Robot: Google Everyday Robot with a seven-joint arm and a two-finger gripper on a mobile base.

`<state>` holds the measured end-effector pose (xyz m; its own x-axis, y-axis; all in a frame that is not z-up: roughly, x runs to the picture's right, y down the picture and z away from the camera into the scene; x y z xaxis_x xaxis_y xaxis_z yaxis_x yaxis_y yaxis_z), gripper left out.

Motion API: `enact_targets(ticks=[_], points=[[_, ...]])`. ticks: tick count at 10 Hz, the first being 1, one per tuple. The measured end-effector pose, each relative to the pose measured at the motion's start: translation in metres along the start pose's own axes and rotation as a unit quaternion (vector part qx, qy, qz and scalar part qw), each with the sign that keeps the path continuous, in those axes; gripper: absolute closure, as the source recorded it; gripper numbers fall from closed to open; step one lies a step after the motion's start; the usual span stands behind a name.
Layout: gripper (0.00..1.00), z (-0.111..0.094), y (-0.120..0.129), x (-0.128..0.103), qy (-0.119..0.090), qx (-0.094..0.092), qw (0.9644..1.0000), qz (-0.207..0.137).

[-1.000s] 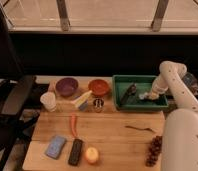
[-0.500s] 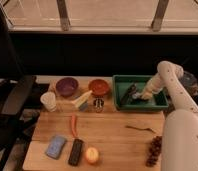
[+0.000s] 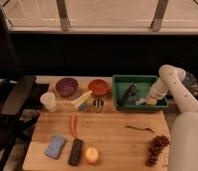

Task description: Wipe tray with towel

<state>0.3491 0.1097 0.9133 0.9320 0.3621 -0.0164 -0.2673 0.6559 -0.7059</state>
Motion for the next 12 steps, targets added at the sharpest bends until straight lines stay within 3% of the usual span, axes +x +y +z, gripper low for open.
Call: enact_targets(ticks=[2, 6, 9, 12], points=[[1.0, -0.009, -0.016, 0.017, 0.014, 0.023, 0.9995, 0.018], [1.0, -0.013, -0.059, -0.007, -0.001, 0.071, 0.9975, 0.008], [1.0, -0.005, -0.055, -0.034, -0.021, 0.071, 0.9971, -0.015], [1.0, 0.001, -0.025, -0.032, -0.024, 0.049, 0.9981, -0.031]])
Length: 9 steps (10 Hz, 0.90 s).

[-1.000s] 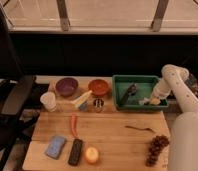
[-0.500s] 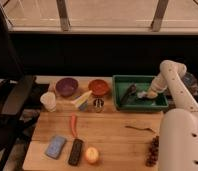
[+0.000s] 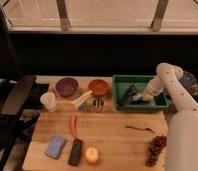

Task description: Wipe tray with towel

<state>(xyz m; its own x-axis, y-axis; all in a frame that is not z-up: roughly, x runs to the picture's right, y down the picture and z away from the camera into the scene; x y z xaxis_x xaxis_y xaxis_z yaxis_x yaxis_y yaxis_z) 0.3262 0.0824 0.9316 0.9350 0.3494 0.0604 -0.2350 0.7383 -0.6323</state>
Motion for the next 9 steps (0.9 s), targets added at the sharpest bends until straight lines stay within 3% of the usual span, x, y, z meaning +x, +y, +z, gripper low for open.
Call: enact_targets(ticks=[3, 6, 9], points=[[1.0, -0.007, 0.018, 0.026, 0.019, -0.004, 0.9997, 0.013], [1.0, -0.022, -0.009, 0.06, 0.043, 0.018, 0.9982, 0.039], [1.0, -0.03, -0.048, 0.056, 0.048, 0.045, 0.997, 0.039]])
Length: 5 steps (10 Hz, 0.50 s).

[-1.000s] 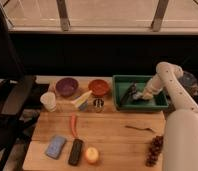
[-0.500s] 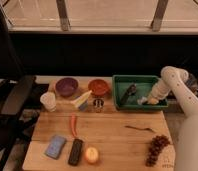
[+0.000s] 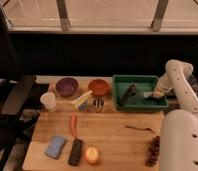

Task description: Wipe tray with towel

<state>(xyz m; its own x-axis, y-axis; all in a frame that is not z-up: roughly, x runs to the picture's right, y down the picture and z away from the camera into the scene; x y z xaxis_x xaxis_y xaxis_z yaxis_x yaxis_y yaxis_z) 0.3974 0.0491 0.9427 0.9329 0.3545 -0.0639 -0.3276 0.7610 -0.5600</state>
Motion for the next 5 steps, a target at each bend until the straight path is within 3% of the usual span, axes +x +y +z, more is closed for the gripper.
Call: enact_targets(ticks=[4, 5], points=[[1.0, 0.011, 0.019, -0.042, -0.031, -0.012, 0.9991, -0.028], [1.0, 0.014, 0.035, -0.063, -0.047, -0.021, 0.9977, -0.044]])
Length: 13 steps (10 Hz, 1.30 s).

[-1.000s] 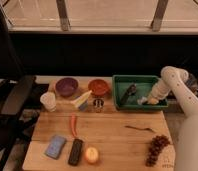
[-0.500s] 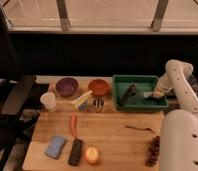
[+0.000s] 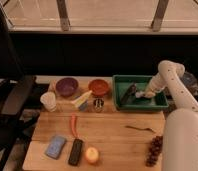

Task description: Wipe tray with towel

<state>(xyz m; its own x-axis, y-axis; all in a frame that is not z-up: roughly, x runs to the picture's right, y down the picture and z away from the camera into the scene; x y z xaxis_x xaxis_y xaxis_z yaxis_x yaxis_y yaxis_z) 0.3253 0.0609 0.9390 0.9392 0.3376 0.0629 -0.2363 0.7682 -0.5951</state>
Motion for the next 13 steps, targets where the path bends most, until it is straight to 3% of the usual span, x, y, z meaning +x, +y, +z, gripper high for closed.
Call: enact_targets(ticks=[3, 6, 9, 11, 13], points=[[1.0, 0.0, 0.032, -0.009, -0.011, -0.016, 0.9997, -0.011], [1.0, -0.013, 0.045, 0.016, 0.013, -0.012, 0.9998, 0.0], [1.0, -0.016, 0.033, 0.035, 0.041, 0.003, 0.9989, 0.021], [1.0, -0.017, 0.014, 0.028, 0.041, 0.02, 0.9988, 0.019], [1.0, -0.014, 0.004, 0.005, 0.027, 0.03, 0.9992, 0.004]])
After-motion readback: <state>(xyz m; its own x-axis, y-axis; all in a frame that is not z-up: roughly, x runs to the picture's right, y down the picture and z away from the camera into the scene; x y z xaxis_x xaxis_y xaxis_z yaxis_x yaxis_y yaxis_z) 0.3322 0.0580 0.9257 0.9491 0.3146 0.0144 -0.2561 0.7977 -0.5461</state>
